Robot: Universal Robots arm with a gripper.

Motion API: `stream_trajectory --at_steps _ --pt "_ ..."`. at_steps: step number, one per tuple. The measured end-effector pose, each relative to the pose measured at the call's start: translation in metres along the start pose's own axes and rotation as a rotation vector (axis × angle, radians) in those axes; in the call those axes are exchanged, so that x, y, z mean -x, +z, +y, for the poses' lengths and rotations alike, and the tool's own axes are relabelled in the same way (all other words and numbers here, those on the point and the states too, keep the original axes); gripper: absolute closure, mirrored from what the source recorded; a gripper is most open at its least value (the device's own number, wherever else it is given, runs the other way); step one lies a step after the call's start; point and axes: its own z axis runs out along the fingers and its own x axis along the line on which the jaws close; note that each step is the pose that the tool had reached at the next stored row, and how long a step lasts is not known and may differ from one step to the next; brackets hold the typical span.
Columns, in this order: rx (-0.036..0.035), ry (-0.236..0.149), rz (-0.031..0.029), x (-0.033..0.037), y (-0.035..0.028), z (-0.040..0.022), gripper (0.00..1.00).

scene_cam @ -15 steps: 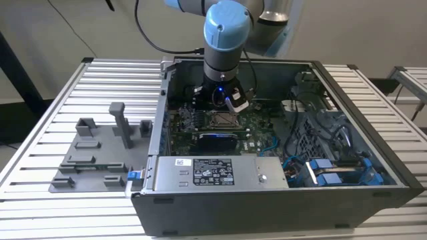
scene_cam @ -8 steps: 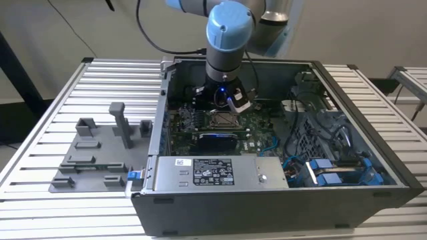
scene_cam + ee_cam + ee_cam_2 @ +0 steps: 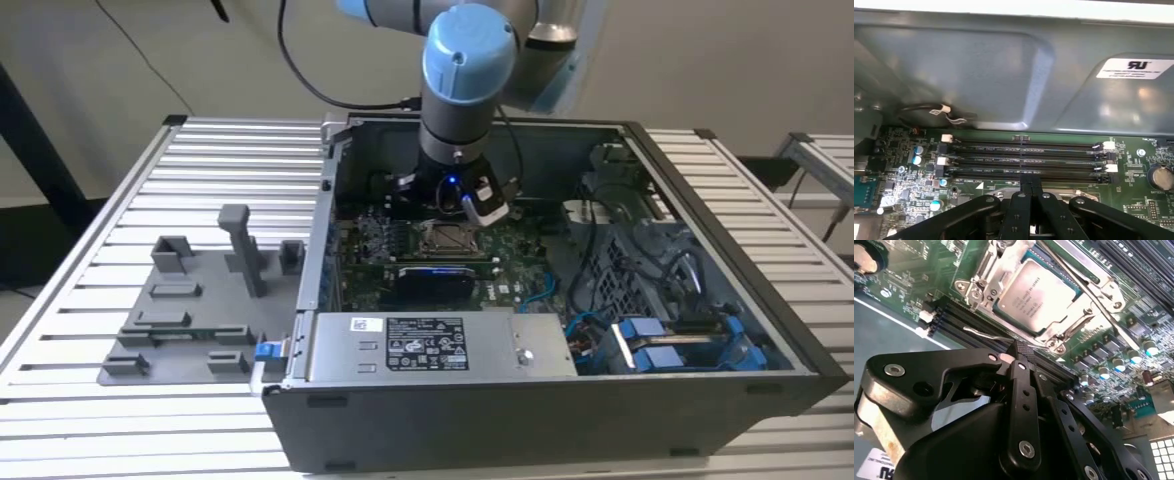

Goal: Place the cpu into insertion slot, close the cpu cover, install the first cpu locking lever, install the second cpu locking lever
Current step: 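Install the first cpu locking lever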

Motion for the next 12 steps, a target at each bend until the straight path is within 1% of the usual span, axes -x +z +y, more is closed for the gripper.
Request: stream_trajectory --at_steps 12 --pt "0.0000 0.000 0.0000 0.0139 0.0027 -0.0012 0.89"
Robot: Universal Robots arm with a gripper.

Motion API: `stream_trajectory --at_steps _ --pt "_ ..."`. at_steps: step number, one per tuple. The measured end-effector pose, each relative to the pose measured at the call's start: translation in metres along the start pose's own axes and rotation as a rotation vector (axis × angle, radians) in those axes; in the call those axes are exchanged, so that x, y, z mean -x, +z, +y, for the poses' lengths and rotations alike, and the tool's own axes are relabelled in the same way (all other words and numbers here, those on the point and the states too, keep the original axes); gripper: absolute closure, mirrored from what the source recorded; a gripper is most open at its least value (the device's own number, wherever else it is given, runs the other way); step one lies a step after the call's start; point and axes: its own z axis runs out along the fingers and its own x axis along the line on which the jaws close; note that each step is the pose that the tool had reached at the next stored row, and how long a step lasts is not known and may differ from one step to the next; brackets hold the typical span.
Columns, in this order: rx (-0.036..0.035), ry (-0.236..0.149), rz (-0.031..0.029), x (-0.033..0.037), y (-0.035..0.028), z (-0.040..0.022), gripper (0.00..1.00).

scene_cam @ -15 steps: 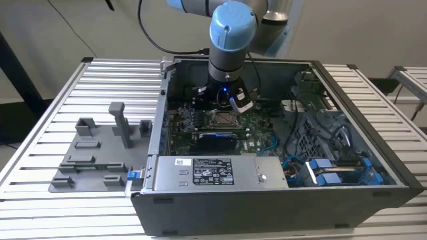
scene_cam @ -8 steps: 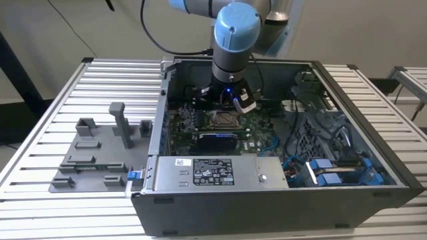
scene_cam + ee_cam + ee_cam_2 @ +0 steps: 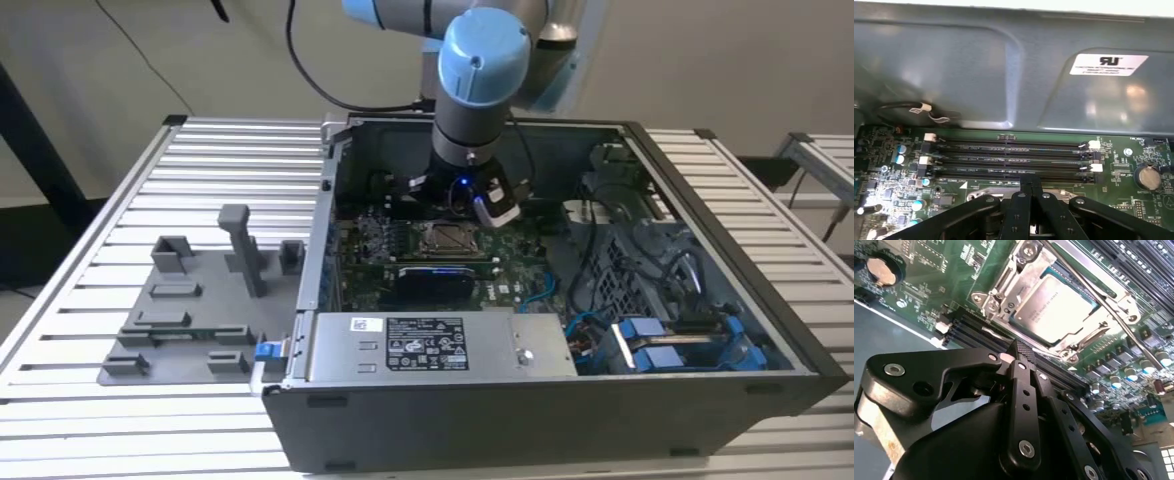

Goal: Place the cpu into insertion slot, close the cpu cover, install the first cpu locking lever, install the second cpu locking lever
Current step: 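Install the first cpu locking lever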

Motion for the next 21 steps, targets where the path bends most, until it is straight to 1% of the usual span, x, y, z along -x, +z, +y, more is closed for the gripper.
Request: stream_trajectory --at_steps 11,21 --pt "0.0001 0.000 -0.0001 0.0104 0.0030 -0.0013 0.89" --pt "-0.0001 0.000 0.0001 0.0143 0.0072 -0.0023 0.89"
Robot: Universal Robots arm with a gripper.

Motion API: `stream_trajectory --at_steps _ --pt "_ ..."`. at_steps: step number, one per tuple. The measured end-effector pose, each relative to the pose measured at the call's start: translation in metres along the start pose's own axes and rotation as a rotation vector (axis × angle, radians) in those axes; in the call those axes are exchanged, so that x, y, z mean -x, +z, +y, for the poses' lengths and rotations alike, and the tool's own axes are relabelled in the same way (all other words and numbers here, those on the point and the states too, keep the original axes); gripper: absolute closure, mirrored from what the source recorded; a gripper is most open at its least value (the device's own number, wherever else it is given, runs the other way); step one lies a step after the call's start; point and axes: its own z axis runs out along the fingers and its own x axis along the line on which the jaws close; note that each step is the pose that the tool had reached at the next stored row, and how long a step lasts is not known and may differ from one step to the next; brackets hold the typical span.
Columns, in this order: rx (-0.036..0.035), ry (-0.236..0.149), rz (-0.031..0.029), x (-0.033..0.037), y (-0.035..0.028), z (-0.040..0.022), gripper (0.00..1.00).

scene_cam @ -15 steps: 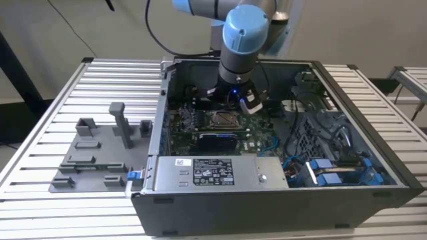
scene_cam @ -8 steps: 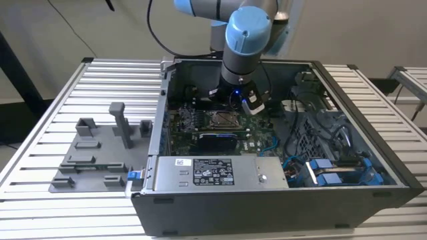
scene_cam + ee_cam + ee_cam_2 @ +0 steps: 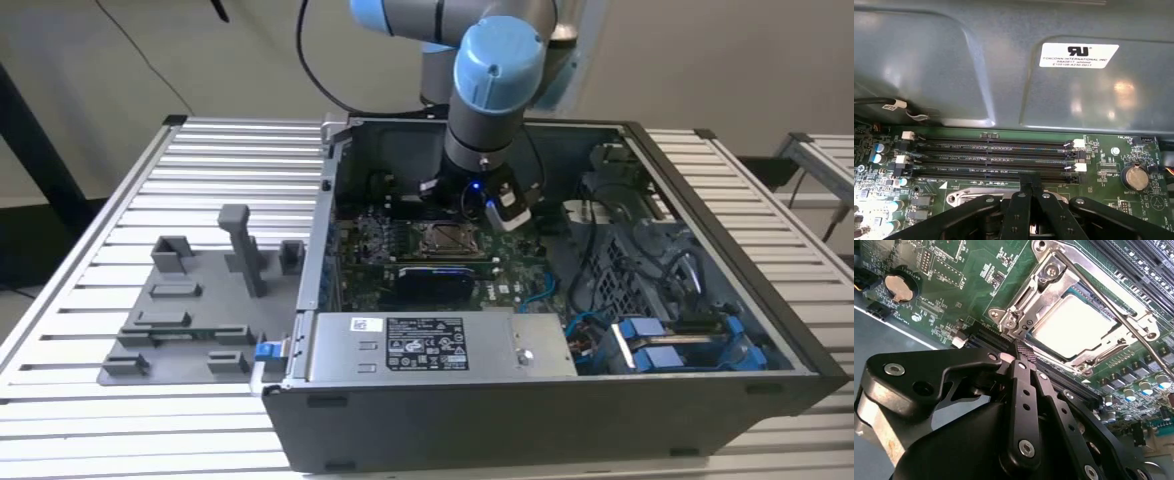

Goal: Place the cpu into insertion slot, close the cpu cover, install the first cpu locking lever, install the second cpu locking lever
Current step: 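Install the first cpu locking lever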

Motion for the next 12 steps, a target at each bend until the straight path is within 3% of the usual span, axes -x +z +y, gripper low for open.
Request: stream_trajectory --at_steps 5,9,12 --pt "-0.0011 0.000 0.0004 0.0009 0.0021 -0.0004 0.89" --pt "0.0020 0.000 -0.0006 0.0014 0.0037 -0.0001 0.89" --pt "0.0110 0.000 -0.0012 0.0020 0.0039 -0.0001 0.89"
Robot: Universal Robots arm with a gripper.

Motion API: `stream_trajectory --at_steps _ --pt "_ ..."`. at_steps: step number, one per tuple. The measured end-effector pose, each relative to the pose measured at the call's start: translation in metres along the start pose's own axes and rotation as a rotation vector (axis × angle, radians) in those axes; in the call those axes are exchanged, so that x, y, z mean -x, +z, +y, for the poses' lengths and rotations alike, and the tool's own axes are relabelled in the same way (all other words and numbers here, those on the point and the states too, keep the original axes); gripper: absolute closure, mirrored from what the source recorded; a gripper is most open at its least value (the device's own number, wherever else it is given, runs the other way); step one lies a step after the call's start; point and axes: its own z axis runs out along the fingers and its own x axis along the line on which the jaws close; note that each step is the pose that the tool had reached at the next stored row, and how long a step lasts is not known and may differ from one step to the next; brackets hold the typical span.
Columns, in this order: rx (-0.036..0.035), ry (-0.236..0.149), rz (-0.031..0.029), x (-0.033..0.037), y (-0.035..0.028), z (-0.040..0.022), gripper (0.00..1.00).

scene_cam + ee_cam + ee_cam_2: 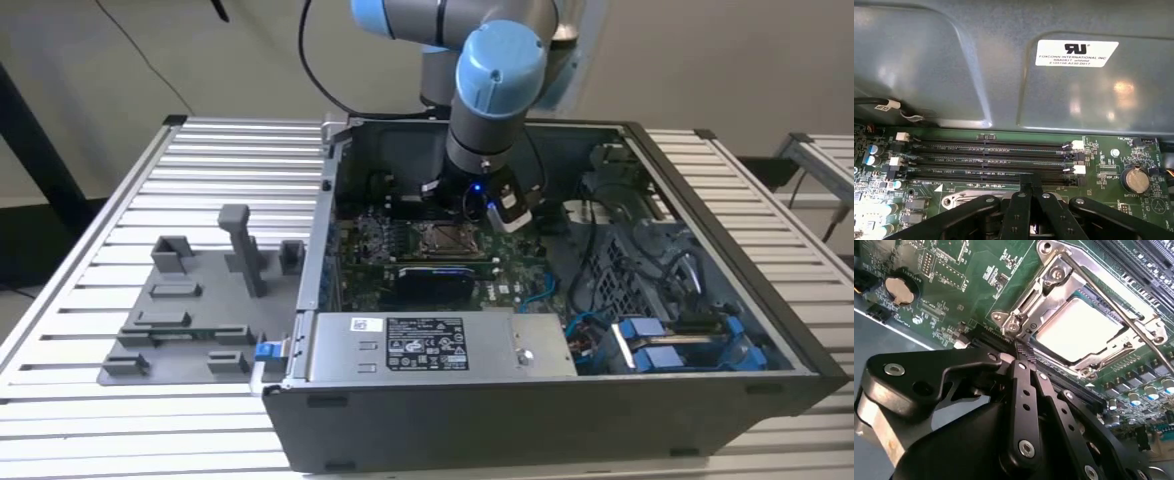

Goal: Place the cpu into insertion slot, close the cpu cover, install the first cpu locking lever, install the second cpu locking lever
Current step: 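Install the first cpu locking lever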

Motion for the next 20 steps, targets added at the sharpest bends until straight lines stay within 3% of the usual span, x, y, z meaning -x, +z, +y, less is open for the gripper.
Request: stream_trajectory --at_steps 4,9,13,15,20 --pt "0.0085 0.000 -0.0005 0.0004 -0.0021 0.0013 0.89" --pt "0.0066 0.002 0.0038 0.0010 -0.0189 0.0080 0.89" --pt "0.0050 0.003 0.0072 0.0014 -0.0274 0.0115 0.89" --pt "-0.0029 0.005 0.0107 0.0014 -0.0280 0.0117 0.89" --pt "-0.0351 0.009 0.0254 0.0014 -0.0288 0.0111 0.89"
